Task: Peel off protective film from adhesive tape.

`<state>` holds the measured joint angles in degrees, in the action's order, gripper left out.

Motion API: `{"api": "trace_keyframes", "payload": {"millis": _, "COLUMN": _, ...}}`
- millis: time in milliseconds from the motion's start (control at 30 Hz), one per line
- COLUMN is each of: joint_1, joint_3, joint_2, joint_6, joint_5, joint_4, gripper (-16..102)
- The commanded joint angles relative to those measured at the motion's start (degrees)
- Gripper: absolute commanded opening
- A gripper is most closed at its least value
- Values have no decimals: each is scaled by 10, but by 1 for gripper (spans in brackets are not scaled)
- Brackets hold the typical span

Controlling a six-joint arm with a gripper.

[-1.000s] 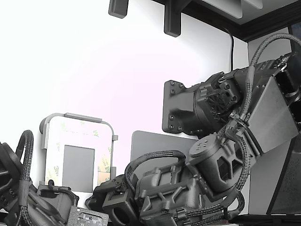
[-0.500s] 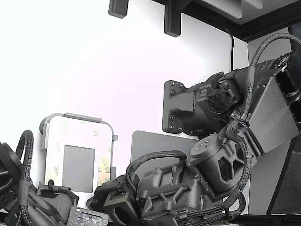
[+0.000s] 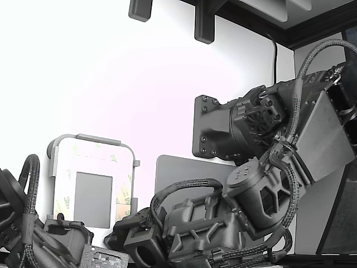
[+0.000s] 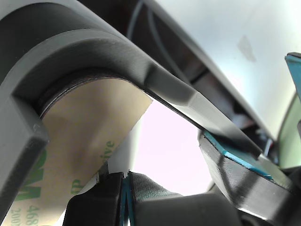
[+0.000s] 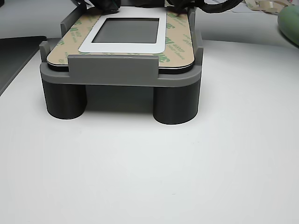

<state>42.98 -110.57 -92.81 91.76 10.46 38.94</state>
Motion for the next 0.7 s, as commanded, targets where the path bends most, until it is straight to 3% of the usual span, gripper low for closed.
{"api": "trace_keyframes", "payload": {"millis": 0, "joint_1": -4, "joint_3": 17, "joint_2": -19, "joint_6": 1, "joint_5": 0, "joint_4": -3, "gripper": -11}}
{"api": "trace_keyframes", "payload": {"millis": 667, "joint_1": -5, "joint_3": 28, "joint_2": -7, "joint_6": 12, "joint_5": -2, "joint_4": -9, "gripper": -11}}
